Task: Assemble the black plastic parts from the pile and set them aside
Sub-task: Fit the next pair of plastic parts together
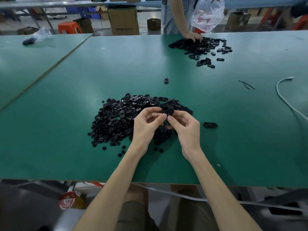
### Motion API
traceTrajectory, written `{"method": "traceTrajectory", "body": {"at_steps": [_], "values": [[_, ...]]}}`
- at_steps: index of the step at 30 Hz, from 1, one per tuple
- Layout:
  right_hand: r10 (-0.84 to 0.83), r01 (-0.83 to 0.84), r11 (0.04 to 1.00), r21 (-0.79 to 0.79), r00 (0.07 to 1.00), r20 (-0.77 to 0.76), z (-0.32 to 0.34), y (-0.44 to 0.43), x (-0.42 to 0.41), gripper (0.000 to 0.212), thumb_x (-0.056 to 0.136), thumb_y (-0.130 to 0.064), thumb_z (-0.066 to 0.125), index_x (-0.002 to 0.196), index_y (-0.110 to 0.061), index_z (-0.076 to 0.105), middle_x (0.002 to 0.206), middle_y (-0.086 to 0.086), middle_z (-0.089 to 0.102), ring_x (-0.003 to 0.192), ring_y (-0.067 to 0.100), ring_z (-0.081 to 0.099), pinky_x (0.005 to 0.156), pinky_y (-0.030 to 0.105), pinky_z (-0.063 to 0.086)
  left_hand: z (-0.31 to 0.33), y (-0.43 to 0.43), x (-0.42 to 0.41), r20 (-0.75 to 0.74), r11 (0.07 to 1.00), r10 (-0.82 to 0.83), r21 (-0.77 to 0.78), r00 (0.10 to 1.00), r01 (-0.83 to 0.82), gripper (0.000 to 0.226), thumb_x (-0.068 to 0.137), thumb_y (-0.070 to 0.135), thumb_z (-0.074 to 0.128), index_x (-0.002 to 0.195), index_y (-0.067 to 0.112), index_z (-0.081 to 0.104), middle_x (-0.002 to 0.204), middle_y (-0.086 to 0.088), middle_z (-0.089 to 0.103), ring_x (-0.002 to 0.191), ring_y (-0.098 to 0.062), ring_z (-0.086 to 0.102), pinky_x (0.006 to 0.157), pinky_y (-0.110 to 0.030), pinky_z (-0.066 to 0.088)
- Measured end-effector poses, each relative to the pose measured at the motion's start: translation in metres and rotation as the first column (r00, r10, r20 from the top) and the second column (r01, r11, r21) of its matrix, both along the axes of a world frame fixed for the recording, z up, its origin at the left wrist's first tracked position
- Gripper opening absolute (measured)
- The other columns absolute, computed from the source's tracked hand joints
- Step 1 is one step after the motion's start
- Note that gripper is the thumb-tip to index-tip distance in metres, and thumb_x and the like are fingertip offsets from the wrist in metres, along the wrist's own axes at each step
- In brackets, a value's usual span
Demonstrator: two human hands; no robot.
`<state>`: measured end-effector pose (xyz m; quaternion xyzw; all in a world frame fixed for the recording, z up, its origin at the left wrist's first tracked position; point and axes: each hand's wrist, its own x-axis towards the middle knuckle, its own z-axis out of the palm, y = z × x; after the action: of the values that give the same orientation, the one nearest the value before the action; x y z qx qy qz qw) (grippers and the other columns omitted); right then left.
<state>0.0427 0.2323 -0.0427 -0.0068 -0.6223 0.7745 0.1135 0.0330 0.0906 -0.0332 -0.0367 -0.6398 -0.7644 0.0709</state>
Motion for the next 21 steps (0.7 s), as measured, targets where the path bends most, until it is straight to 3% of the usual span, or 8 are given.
{"method": "traceTrajectory", "body": {"at_steps": [9,17,21], "values": [[-0.007,0.007,0.999,0.034,1.000,0.002,0.0018,-0.0004,0.0014,0.015,0.095,-0.006,0.075,0.107,-0.015,0.077,0.096,0.002,0.079,0.091,0.016,0.074,0.082,0.037,0.064,-0.0006,-0.0004,-0.0003,-0.007,0.999,-0.008,-0.033,1.000,0.008,0.028,0.087,0.013,0.082,0.111,0.008,0.071,0.090,-0.002,0.076,0.082,-0.010,0.070,0.074,-0.019,0.054],[-0.011,0.014,0.991,0.136,1.000,-0.027,0.0058,-0.0022,0.0039,0.028,0.096,-0.003,0.072,0.099,-0.030,0.076,0.088,-0.012,0.077,0.086,0.004,0.071,0.079,0.020,0.057,0.0000,-0.0002,0.0004,-0.011,0.998,-0.013,-0.056,1.000,0.012,0.026,0.088,0.013,0.081,0.112,0.008,0.071,0.084,0.003,0.073,0.081,-0.009,0.069,0.072,-0.018,0.053],[0.007,-0.002,0.991,0.134,0.999,-0.036,0.0063,-0.0015,0.0036,0.023,0.096,-0.001,0.071,0.103,-0.022,0.078,0.092,-0.008,0.078,0.087,0.006,0.072,0.080,0.023,0.058,-0.0004,0.0003,0.0005,-0.019,0.997,0.004,-0.076,1.000,-0.005,0.021,0.088,0.013,0.081,0.107,0.011,0.073,0.081,0.006,0.072,0.077,-0.008,0.066,0.071,-0.018,0.052]]}}
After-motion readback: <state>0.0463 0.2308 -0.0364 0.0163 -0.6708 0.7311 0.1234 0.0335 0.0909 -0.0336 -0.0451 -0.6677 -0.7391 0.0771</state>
